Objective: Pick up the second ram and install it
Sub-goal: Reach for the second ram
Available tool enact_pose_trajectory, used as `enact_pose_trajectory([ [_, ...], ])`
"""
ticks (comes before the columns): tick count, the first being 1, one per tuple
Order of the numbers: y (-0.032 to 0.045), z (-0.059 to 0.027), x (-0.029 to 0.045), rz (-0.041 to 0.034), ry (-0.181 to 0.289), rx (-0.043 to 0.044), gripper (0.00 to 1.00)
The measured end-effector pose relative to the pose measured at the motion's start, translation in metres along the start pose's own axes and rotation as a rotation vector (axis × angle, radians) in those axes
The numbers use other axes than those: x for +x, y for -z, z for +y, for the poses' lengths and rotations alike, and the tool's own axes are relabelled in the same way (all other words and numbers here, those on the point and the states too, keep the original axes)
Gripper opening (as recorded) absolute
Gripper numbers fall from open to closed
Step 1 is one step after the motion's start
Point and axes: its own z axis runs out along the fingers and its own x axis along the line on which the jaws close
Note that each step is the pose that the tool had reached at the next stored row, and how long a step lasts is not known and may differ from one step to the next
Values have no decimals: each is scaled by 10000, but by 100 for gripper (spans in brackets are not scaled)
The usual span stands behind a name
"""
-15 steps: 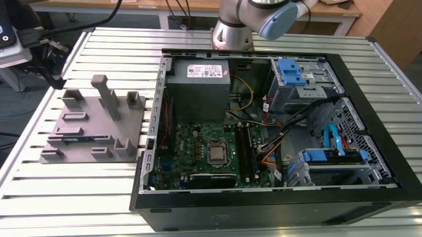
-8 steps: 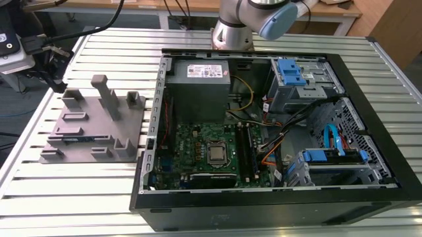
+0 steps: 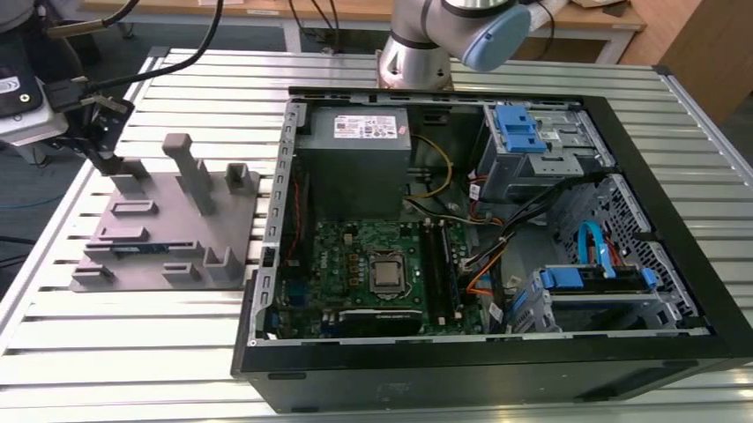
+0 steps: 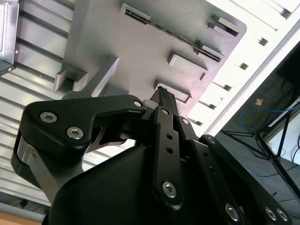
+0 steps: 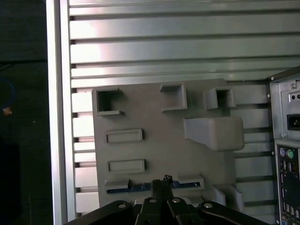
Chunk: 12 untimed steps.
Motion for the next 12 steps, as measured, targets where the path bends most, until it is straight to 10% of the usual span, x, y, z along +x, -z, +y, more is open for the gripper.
enact_pose_trajectory([
  [12,-178,-13,58,0,0,1,11],
])
